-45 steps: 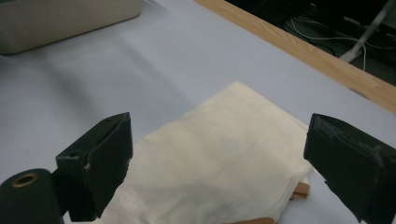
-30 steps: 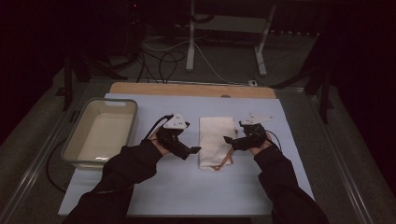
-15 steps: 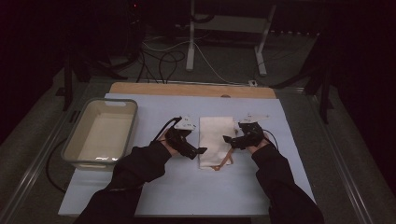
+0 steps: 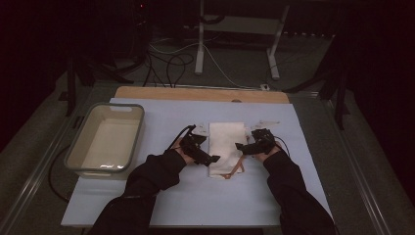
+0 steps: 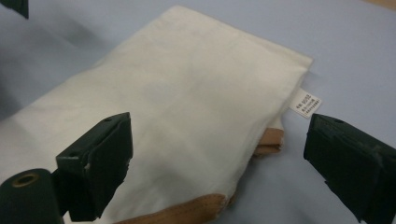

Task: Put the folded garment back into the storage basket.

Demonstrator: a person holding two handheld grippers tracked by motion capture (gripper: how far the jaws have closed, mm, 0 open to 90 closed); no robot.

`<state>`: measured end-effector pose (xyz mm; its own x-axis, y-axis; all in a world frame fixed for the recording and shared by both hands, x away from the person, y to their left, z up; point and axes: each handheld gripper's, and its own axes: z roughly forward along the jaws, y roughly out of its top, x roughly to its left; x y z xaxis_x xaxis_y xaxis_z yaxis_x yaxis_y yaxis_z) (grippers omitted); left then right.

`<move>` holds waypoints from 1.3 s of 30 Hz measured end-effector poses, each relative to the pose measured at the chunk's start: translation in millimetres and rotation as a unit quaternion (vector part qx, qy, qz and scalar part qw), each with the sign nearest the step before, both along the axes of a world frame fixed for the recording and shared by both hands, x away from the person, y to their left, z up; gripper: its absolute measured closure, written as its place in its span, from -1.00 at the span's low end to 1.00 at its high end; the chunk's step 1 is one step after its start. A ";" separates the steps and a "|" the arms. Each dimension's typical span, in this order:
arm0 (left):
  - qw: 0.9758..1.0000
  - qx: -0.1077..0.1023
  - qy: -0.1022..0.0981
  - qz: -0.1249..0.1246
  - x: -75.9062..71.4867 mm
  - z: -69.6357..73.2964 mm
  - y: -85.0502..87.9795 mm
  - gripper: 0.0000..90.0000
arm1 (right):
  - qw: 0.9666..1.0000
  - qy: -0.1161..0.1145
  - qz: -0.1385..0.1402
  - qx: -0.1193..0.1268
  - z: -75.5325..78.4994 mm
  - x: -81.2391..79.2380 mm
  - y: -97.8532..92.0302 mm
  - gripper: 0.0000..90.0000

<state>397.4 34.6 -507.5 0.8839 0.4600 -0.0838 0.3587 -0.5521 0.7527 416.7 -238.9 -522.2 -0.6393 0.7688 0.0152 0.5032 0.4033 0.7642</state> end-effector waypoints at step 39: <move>0.996 0.050 -0.004 0.067 27.1 -27.8 -17.3 -0.10 | 0.999 0.031 0.003 -0.022 -13.1 19.8 10.1 -0.19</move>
<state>424.6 17.3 -535.3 0.8142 0.5801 -0.0250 0.4290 -0.5720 0.6992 436.5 -228.8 -535.3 -0.6424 0.7661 0.0205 0.5464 0.4391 0.7133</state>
